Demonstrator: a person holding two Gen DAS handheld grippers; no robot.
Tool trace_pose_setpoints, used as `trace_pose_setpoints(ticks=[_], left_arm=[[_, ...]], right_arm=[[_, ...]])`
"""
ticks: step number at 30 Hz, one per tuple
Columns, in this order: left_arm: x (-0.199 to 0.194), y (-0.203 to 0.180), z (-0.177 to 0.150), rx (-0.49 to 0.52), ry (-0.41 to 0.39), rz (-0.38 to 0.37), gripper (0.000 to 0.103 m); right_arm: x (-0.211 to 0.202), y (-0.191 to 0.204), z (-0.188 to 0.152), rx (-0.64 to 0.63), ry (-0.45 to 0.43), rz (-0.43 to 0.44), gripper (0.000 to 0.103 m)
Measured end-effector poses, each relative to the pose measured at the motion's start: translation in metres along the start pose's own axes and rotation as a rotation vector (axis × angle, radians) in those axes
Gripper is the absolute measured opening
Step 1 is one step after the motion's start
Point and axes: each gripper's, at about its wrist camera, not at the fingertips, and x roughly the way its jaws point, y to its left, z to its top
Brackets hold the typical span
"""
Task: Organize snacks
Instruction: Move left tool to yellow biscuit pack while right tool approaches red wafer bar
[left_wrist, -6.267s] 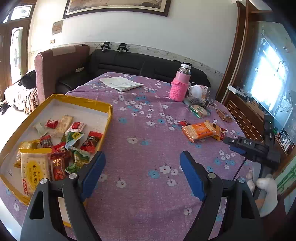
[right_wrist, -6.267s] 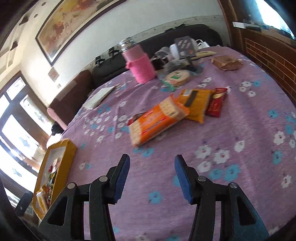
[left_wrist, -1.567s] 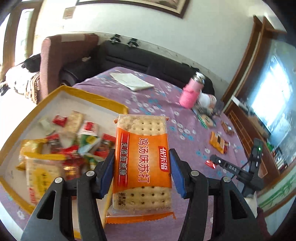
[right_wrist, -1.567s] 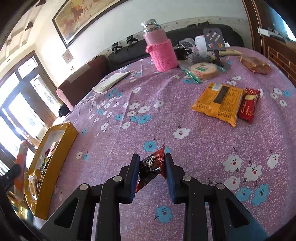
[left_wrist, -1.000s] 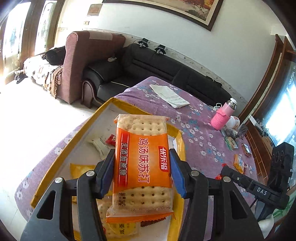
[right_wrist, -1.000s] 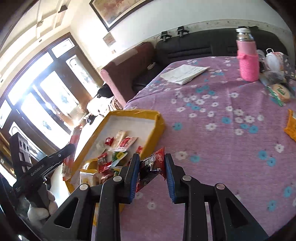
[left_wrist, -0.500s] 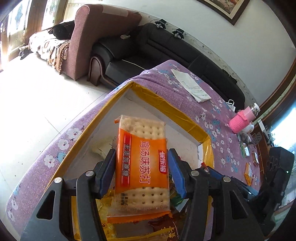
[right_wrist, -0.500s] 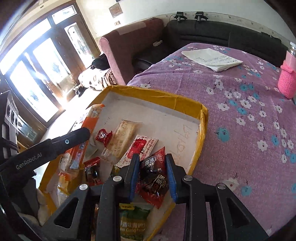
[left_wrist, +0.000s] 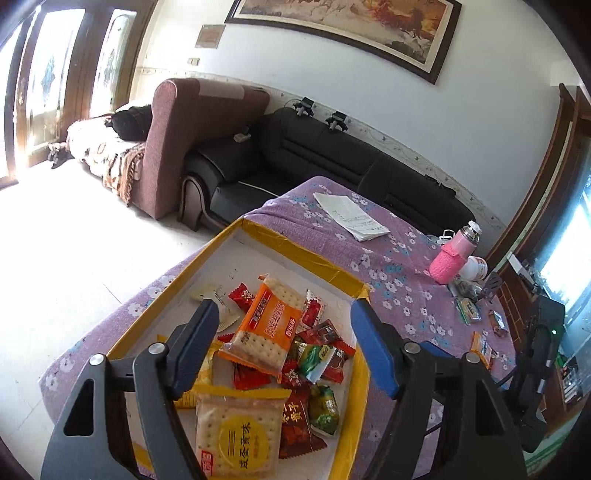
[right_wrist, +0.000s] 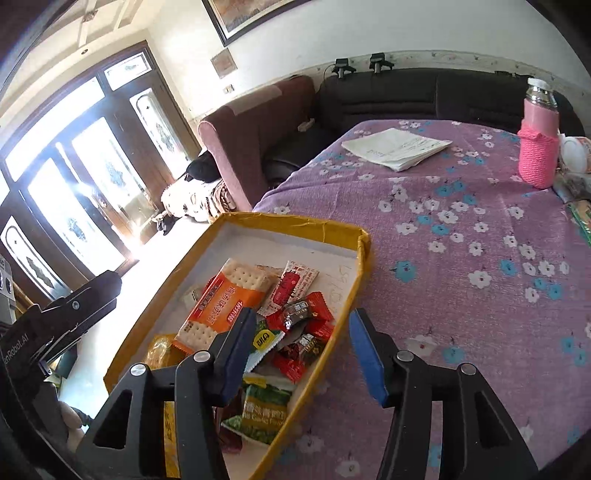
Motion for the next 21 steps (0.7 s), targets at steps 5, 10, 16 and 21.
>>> trace_pose_setpoints(ticks=[5,10,16,21], left_arm=[[-0.013,-0.035,-0.024,0.038,-0.006,0.021,0.085],[-0.009,-0.08,-0.05,0.139,-0.003,0.059,0.085],[-0.012,-0.121,-0.072,0.255,-0.02,0.094,0.085],[-0.009,-0.134,-0.082,0.289,0.005,0.086,0.085]], right_arm=[[-0.038,-0.024,-0.027,0.002,-0.037,-0.042,0.061],[-0.063,-0.053,-0.05,0.054,-0.056,-0.056,0.063],[-0.081,-0.076,-0.071,0.085,-0.062,-0.066,0.064],[-0.09,-0.09,-0.078,0.104,-0.064,-0.076,0.065]])
